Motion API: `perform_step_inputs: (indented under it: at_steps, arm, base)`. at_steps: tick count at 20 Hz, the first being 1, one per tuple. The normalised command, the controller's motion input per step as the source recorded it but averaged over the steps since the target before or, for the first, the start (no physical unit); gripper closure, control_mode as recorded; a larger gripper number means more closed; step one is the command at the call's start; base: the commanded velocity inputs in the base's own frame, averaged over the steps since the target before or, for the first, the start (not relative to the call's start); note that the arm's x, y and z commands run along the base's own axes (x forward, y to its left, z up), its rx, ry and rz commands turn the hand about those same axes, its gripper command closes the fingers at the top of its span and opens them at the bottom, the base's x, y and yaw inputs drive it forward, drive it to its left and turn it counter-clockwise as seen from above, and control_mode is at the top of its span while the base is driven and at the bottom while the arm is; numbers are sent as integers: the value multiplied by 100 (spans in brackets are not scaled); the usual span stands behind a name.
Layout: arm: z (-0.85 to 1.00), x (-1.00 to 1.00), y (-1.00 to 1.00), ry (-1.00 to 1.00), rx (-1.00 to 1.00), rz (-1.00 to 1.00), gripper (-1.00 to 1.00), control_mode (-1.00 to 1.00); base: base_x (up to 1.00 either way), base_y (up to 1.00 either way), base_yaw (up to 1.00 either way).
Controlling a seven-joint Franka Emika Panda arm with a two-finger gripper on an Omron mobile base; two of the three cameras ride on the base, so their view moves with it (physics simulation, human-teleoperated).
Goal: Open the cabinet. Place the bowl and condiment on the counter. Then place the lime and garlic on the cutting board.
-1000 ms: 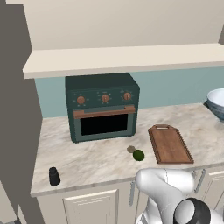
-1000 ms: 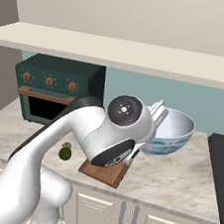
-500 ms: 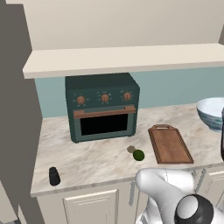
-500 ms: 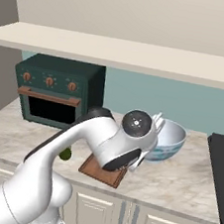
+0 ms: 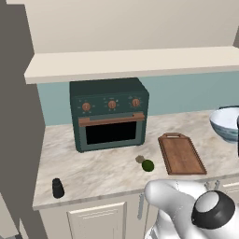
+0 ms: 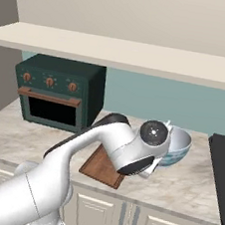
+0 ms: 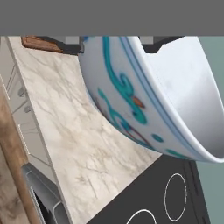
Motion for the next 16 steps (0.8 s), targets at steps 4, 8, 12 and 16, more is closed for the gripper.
perform_step_inputs:
  at_steps: [4, 8, 12, 16]
  arm:
    - [-15, 1, -53, 5, 1, 6, 100, -100]
    - [-21, 6, -30, 2, 0, 5, 100, -100]
    - [-28, 8, -19, 0, 0, 6, 100, -100]
    - [-36, 16, -3, 0, 0, 5, 100, -100]
  base:
    - [0, 0, 0]
    - [0, 0, 0]
    - [0, 0, 0]
    - [0, 0, 0]
